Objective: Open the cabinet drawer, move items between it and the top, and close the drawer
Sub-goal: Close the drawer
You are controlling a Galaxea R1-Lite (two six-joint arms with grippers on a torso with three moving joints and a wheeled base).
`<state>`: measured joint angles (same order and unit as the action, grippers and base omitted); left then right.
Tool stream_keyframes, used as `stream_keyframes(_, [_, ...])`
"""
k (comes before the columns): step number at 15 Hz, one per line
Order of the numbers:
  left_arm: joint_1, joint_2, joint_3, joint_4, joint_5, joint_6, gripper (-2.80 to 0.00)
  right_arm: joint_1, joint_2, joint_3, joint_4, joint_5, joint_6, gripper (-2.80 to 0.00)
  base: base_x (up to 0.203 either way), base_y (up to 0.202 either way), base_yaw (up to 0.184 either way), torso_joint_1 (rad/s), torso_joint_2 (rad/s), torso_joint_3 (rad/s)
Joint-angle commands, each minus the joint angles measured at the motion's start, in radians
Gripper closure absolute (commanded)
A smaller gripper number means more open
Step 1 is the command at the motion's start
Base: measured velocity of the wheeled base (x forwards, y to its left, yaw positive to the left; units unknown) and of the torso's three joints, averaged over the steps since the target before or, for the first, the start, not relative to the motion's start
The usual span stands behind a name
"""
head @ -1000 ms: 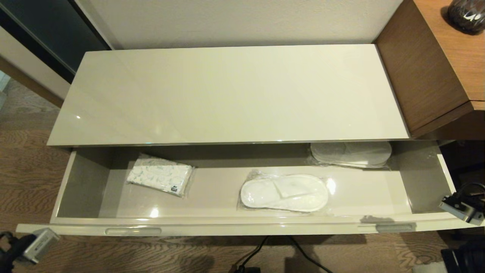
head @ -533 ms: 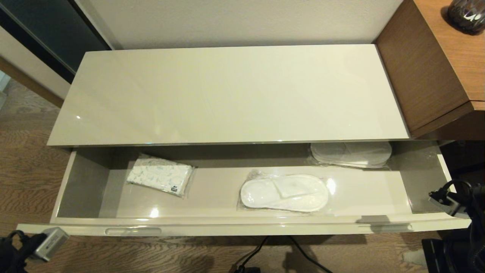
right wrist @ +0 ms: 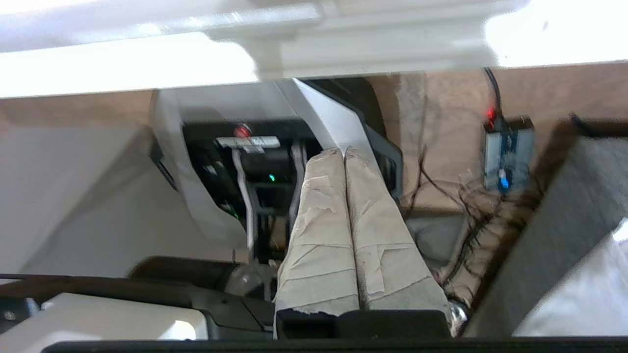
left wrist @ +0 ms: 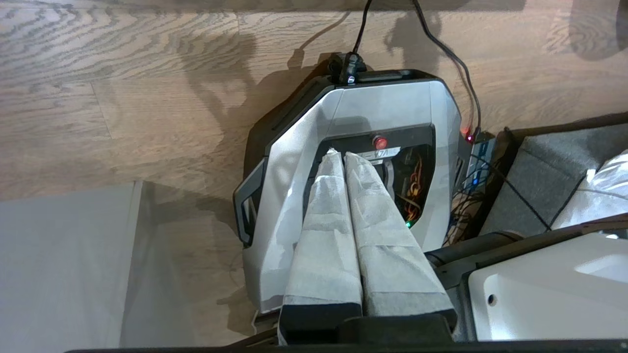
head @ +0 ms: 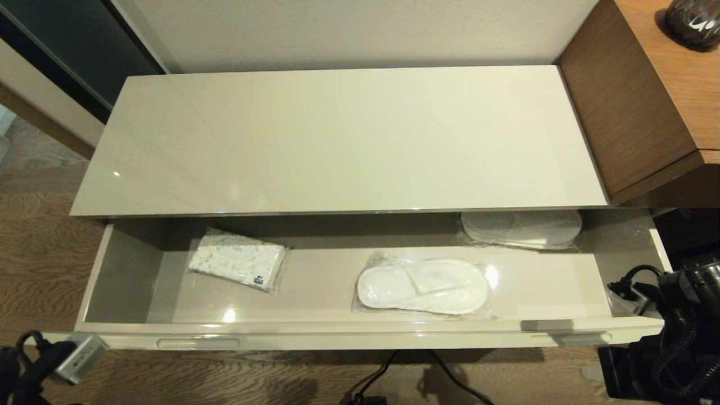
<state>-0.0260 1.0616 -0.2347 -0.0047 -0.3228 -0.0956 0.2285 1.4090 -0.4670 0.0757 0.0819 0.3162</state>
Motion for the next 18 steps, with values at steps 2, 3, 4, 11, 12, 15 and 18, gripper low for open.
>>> stream_keyframes(2, [0.0,0.03,0.005,0.0,-0.003,0.008,0.0,0.001,0.08,-0.001,-0.028,0.001,0.0,0.0,0.0,0.0,0.0,0.0,0.0,0.0])
stream_keyframes(3, [0.0,0.056,0.009,-0.009,0.003,0.009,0.0,0.002,0.092,0.003,-0.075,0.0,0.004,0.0,0.0,0.0,0.0,0.0,0.0,0.0])
stream_keyframes(4, [0.001,0.066,0.005,-0.018,0.005,0.001,0.0,0.002,0.101,0.008,-0.113,-0.002,0.004,0.0,0.0,0.0,0.0,0.0,0.0,0.0])
stream_keyframes(11, [0.0,0.19,0.012,-0.142,0.011,-0.102,0.0,0.001,0.118,0.008,-0.166,-0.007,0.009,0.0,0.0,0.0,0.0,0.0,0.0,0.0])
stream_keyframes(12, [0.0,0.208,0.011,-0.151,0.014,-0.108,0.0,0.002,0.113,0.005,-0.166,-0.007,0.009,0.0,0.0,0.0,0.0,0.0,0.0,0.0])
stream_keyframes(15, [-0.003,0.245,0.005,-0.155,0.018,-0.121,0.0,0.002,0.11,0.005,-0.182,-0.007,0.009,0.0,0.0,0.0,0.0,0.0,0.0,0.0])
stream_keyframes(18, [-0.05,0.27,-0.01,-0.155,0.019,-0.156,0.0,0.0,0.114,0.001,-0.209,-0.007,0.011,0.0,0.0,0.0,0.0,0.0,0.0,0.0])
